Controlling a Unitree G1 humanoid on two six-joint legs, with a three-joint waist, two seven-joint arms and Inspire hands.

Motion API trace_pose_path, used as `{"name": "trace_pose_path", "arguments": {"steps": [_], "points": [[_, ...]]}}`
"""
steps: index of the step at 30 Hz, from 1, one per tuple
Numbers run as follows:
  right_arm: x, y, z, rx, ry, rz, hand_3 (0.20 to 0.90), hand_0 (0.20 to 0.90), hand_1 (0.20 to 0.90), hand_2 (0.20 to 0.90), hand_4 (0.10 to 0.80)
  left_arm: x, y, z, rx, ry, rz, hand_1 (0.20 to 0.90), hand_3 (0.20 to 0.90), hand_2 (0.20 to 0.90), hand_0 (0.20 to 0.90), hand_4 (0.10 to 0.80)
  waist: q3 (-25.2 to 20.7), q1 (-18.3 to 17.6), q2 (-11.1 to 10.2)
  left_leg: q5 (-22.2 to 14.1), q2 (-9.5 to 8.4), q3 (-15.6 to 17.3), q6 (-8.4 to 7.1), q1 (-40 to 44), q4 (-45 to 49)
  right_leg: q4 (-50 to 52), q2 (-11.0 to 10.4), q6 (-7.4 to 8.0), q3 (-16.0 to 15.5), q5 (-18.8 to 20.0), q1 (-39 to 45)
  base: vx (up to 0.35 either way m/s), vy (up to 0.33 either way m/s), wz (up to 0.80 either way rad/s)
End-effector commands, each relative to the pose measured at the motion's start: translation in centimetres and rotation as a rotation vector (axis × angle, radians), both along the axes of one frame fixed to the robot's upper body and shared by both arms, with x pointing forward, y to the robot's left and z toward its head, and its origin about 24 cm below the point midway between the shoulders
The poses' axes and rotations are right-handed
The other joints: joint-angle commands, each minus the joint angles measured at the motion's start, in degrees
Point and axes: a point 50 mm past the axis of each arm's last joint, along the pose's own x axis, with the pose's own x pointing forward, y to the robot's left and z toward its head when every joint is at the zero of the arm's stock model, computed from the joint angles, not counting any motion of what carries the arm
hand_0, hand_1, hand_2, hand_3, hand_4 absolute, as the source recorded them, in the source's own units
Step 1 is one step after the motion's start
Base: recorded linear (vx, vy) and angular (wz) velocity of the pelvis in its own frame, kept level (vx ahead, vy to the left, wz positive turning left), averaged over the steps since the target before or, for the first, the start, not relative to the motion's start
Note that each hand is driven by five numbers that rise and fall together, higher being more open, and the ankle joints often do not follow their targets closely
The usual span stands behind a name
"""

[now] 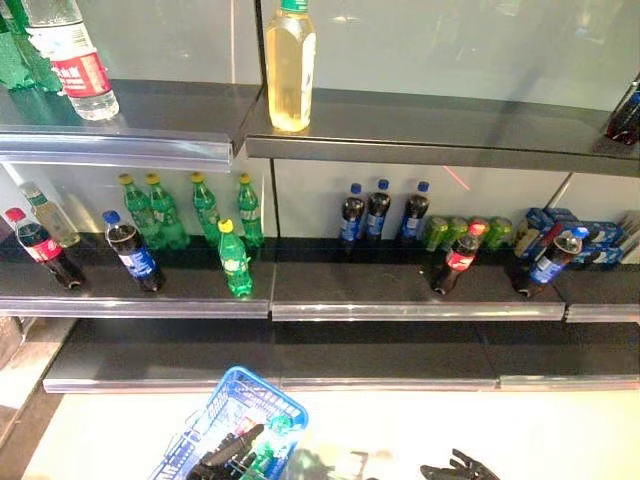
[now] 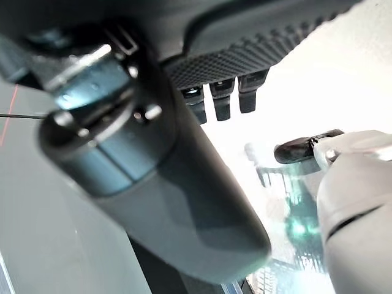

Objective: Pick up the drink and place into the basket.

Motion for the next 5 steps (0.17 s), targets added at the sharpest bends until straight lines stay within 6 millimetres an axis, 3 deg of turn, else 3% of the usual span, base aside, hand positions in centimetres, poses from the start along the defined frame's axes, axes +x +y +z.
{"name": "trace_pose_path", "arguments": {"steps": [1, 5], "points": [[2.93, -1.26, 1.04, -0.045, -0.096, 0.012, 0.9, 0.9, 0.9, 0.9, 0.8, 3.56, -0.66, 1.19, -0.045, -0.214, -0.115, 0.3, 0.2, 0.3, 0.3, 0.1, 0.64, 1.39, 2.4, -4.34, -4.83, -1.35, 2.5, -0.27, 0.39, 1.79, -0.26, 3.13, -0.28, -3.88, 3.8, 0.0, 0.0, 0.0], [2.84, -1.26, 1.02, -0.047, -0.09, 0.025, 0.9, 0.9, 0.9, 0.9, 0.8, 3.38, -0.63, 1.15, -0.045, -0.209, -0.118, 0.3, 0.2, 0.3, 0.3, 0.1, 0.68, 1.33, 2.47, -4.45, -4.94, -1.38, 2.61, -0.06, 0.39, 2.11, -0.25, 3.16, -0.09, -4.13, 3.76, 0.0, 0.0, 0.0]]}}
